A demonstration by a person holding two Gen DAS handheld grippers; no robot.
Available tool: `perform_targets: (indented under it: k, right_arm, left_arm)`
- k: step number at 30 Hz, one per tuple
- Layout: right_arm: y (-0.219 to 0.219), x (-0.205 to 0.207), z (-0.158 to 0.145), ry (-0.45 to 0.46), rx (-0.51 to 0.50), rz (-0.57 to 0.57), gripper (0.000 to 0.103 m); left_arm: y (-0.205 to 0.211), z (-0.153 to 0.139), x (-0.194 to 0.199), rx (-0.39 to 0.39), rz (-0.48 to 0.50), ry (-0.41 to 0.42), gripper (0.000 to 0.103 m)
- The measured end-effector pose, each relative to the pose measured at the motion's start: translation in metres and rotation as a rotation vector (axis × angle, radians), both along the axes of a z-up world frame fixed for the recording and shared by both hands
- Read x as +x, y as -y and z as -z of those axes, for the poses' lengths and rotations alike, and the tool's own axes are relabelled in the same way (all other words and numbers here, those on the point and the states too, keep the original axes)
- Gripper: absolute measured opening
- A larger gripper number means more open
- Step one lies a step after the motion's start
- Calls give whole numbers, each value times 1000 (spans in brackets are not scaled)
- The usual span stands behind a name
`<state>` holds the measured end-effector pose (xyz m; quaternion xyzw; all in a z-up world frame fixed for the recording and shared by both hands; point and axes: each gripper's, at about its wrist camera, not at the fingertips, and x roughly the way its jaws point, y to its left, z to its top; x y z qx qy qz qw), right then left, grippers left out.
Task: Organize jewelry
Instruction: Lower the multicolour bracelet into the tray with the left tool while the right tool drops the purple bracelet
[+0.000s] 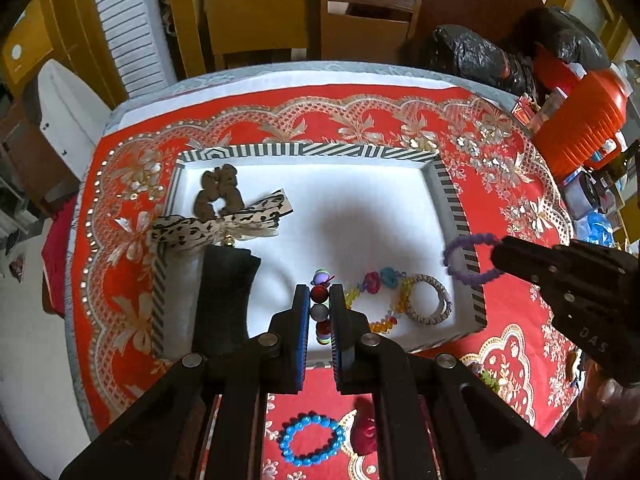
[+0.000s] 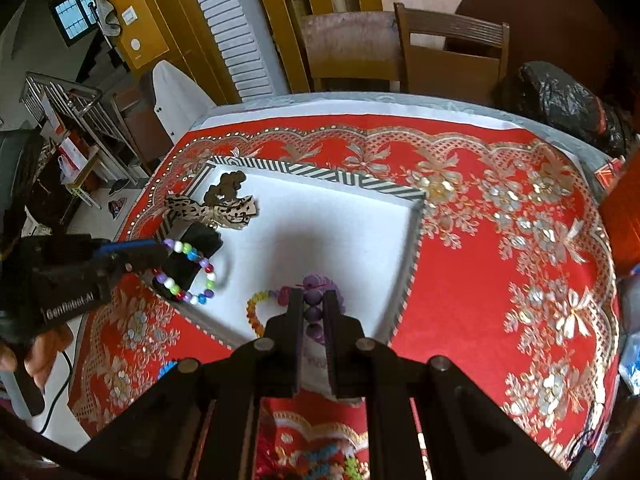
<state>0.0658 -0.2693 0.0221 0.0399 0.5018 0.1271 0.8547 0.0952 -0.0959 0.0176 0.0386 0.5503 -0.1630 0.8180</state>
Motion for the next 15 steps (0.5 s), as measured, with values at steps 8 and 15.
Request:
perform_targets:
  k: [8, 15]
  right_arm:
    - [-16, 30, 19, -43, 4, -22, 9]
    - [-20, 49, 34, -74, -10, -40, 9]
  left_arm:
    - [2, 20, 15, -10, -5, -48, 0]
    - [-2, 33, 21, -26, -19, -72, 0]
